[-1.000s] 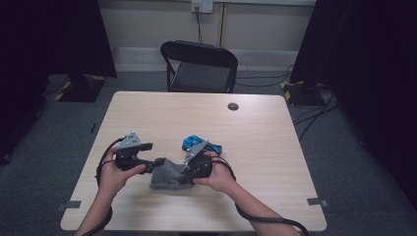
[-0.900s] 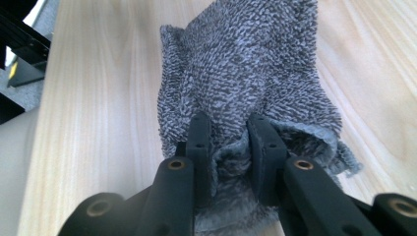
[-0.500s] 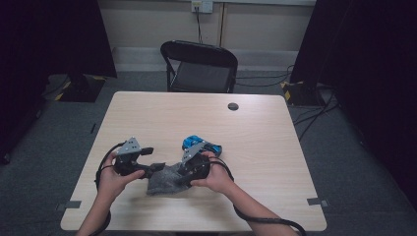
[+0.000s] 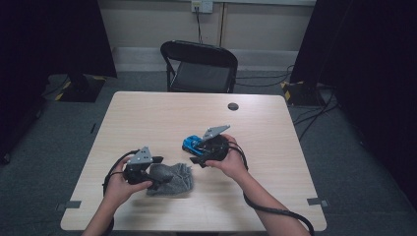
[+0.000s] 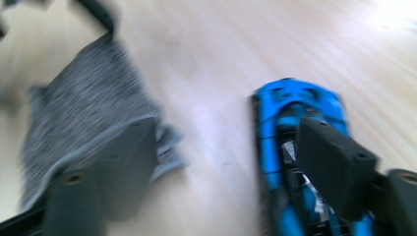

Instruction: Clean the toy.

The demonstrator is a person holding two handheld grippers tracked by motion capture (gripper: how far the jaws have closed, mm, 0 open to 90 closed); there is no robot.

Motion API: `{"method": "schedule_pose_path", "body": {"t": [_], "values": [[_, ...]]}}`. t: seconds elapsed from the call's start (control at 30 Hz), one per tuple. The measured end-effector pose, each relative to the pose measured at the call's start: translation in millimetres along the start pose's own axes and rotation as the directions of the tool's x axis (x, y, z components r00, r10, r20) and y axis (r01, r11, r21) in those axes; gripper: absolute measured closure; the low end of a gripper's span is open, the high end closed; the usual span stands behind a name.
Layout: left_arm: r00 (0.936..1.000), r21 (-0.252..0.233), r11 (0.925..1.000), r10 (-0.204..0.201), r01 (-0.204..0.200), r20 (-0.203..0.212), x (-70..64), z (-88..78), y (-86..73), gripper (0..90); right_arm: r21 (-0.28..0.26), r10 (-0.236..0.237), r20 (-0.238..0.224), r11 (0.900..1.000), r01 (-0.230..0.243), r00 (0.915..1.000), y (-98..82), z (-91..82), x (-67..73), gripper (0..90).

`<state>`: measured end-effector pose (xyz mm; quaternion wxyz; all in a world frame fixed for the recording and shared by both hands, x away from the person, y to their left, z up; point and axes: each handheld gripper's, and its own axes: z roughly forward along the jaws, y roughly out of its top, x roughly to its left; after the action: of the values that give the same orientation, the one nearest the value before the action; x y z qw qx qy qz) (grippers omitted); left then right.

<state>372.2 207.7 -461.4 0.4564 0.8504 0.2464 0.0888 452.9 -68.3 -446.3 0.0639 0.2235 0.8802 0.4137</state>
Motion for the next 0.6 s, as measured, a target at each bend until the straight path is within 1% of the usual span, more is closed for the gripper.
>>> {"method": "schedule_pose_path", "body": {"t": [0.03, 0.07, 0.17, 0.23, 0.27, 0.33, 0.37, 0.43, 0.53, 0.6], "values": [[1.0000, 0.012, 0.9999, 0.005, -0.005, 0.005, -0.7, 1.9, -0.8, 16.9, -0.013, 0.018, 0.017, 1.000, -0.018, 0.9997, 1.7, 1.5, -5.4, 21.4], [0.9999, 0.025, 0.9996, 0.009, -0.010, 0.010, -1.1, 3.3, -1.8, 16.9, -0.013, 0.024, 0.029, 1.000, -0.023, 0.9993, 3.4, 3.7, -9.1, 20.2], [0.9997, 0.047, 0.9987, 0.019, -0.020, 0.017, -2.3, 6.1, -5.5, 17.4, 0.008, 0.031, 0.065, 0.999, -0.031, 0.9974, 5.7, 12.7, -17.6, 18.3], [0.9995, 0.063, 0.9976, 0.026, -0.027, 0.020, -3.0, 7.2, -6.8, 17.9, 0.020, 0.047, 0.089, 0.999, -0.049, 0.9950, 4.9, 20.4, -23.6, 18.3], [0.9993, 0.067, 0.9972, 0.031, -0.032, 0.018, -3.0, 7.6, -7.1, 17.9, 0.027, 0.052, 0.089, 0.998, -0.055, 0.9947, 4.4, 23.4, -25.8, 18.3], [0.9993, 0.070, 0.9970, 0.029, -0.031, 0.021, -3.4, 9.3, -8.0, 18.0, 0.036, 0.047, 0.101, 0.998, -0.051, 0.9938, 3.1, 27.8, -28.8, 18.2], [0.9992, 0.076, 0.9965, 0.035, -0.037, 0.022, -2.9, 9.8, -8.3, 18.1, 0.048, 0.047, 0.101, 0.997, -0.052, 0.9937, 1.9, 30.4, -30.8, 18.4], [0.9993, 0.079, 0.9964, 0.030, -0.032, 0.024, -1.3, 10.8, -9.7, 18.2, 0.063, 0.041, 0.108, 0.997, -0.048, 0.9933, -1.0, 34.1, -34.1, 18.6], [0.9996, 0.078, 0.9967, 0.019, -0.021, 0.022, 0.6, 11.6, -11.9, 18.7, 0.068, 0.047, 0.106, 0.996, -0.055, 0.9932, -5.9, 37.5, -38.9, 17.9], [0.9995, 0.084, 0.9961, 0.025, -0.026, 0.019, 1.4, 12.0, -12.4, 18.8, 0.076, 0.052, 0.102, 0.995, -0.060, 0.9934, -9.0, 40.0, -42.4, 18.3]]}}
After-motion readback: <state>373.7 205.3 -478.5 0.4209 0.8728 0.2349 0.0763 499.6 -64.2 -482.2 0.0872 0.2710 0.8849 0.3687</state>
